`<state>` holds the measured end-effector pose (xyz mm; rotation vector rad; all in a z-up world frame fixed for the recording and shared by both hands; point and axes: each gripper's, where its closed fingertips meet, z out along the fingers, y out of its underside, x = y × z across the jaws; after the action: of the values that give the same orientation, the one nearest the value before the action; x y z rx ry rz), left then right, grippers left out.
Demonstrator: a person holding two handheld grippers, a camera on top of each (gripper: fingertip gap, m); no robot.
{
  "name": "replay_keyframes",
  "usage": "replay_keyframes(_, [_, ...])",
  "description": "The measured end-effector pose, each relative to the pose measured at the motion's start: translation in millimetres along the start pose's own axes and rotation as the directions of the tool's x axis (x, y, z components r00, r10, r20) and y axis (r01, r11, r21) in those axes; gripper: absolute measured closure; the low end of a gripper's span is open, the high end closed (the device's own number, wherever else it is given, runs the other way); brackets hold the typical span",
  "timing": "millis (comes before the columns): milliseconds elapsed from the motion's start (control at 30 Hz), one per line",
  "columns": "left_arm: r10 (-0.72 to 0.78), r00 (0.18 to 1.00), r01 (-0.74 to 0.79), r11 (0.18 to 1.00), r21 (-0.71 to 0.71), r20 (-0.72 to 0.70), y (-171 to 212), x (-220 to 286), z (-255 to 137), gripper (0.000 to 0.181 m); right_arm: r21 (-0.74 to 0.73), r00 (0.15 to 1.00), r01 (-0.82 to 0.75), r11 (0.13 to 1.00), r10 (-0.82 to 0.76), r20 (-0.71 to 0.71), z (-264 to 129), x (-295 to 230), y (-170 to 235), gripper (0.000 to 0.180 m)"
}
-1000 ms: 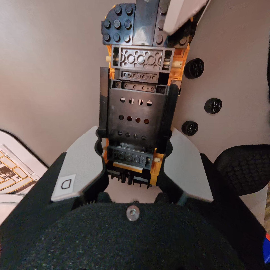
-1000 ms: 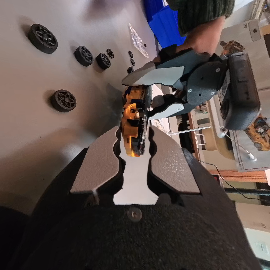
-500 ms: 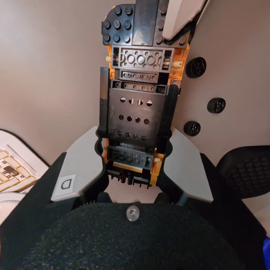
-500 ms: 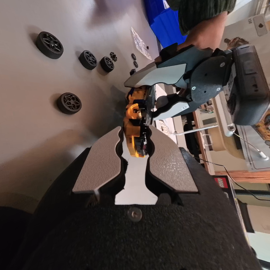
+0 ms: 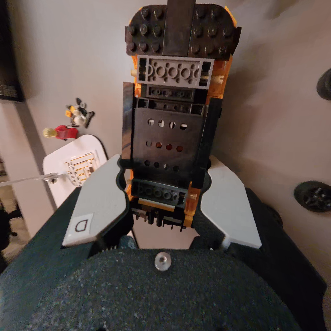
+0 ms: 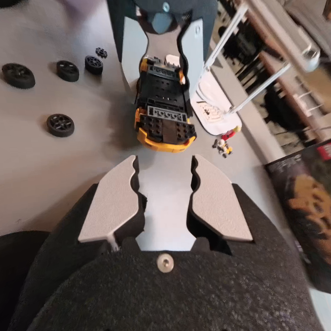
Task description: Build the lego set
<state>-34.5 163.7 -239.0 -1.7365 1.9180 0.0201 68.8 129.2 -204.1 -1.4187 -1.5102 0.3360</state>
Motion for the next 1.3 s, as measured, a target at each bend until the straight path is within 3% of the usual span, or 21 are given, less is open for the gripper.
replay_keyframes(167, [0.009,0.987,-0.016,0.999,0.041,0.16,-8.2,-8.3,-4.4,0.096,0.011,0.983,-0.164,0.986,0.163,0.085,3.9,-2.3,-0.8,0.113])
replay_keyframes(400, [-0.095,0.968,0.045,0.975,0.216,0.231,-39.8,-11.1,-23.0,0.096,0.123,0.974,-0.212,0.969,0.201,0.102,-1.6,2.4,-20.9,0.101])
replay_keyframes(533, [-0.297,0.952,0.239,0.871,0.429,0.073,-67.6,-7.4,-37.0,0.096,0.281,0.938,-0.338,0.898,0.3,0.172,-14.7,12.3,-52.6,0.097])
replay_keyframes(633, [-0.451,0.87,0.478,0.671,0.567,-0.2,-93.9,-3.0,-52.6,0.097,0.36,0.906,-0.42,0.833,0.367,0.209,-21.8,28.7,-76.7,0.096])
replay_keyframes(733, [-0.5,0.775,0.619,0.478,0.624,-0.386,-114.4,-2.4,-66.9,0.096,0.372,0.873,-0.483,0.793,0.402,0.276,-18.4,37.6,-96.2,0.089])
replay_keyframes(867, [-0.514,0.705,0.693,0.354,0.628,-0.488,-127.8,2.1,-78.4,0.097,0.325,0.812,-0.556,0.765,0.419,0.406,-13.3,32.2,-114.1,0.085])
replay_keyframes(1067, [-0.573,0.616,0.753,0.226,0.618,-0.54,-130.0,4.8,-91.3,0.096,0.225,0.734,-0.606,0.763,0.427,0.528,-13.8,23.2,-127.2,0.094])
replay_keyframes(1300, [-0.586,0.586,0.773,0.196,0.603,-0.56,-126.0,15.4,-101.8,0.093,0.053,0.579,-0.632,0.773,0.426,0.695,-12.6,15.8,-137.2,0.097])
